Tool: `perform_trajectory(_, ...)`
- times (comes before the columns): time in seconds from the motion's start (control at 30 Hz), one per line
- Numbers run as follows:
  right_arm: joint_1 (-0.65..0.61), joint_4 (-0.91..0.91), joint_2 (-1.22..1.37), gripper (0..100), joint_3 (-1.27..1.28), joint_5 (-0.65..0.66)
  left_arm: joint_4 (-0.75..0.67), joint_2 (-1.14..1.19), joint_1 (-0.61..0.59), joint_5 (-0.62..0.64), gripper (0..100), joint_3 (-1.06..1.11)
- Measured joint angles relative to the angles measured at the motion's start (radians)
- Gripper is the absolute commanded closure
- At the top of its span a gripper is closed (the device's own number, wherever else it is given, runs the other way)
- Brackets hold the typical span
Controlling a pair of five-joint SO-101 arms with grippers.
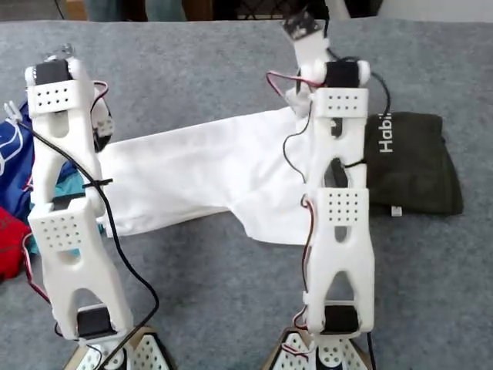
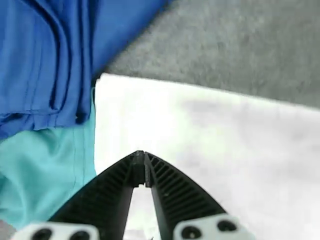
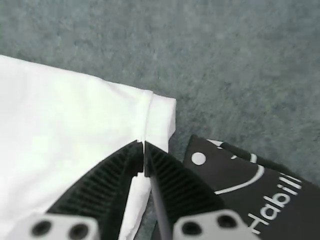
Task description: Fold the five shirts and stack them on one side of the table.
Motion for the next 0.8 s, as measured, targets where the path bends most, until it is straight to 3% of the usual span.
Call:
perform_trajectory(0.17,0.0,0.002,-0.221,98.3,0.18,0.0,-0.038,-0.236,0.006,-0.052,97,0.362)
perform_trajectory(0.37,0.0,0.003,-0.545,98.3,0.667,0.061,-0.304,-0.505,0.072,-0.061,97,0.867)
perform_trajectory(0.5,0.0,0.002,-0.732,98.2,0.991,0.212,-0.454,-0.537,0.08,-0.061,97,1.106)
perform_trajectory(0.63,-0.012,0.002,-0.918,96.6,1.28,0.413,-0.623,-0.537,0.005,-0.049,97,1.247)
perform_trajectory(0.8,-0.069,-0.005,-1.168,81.8,1.633,0.589,-0.723,-0.559,-0.054,-0.046,97,1.31)
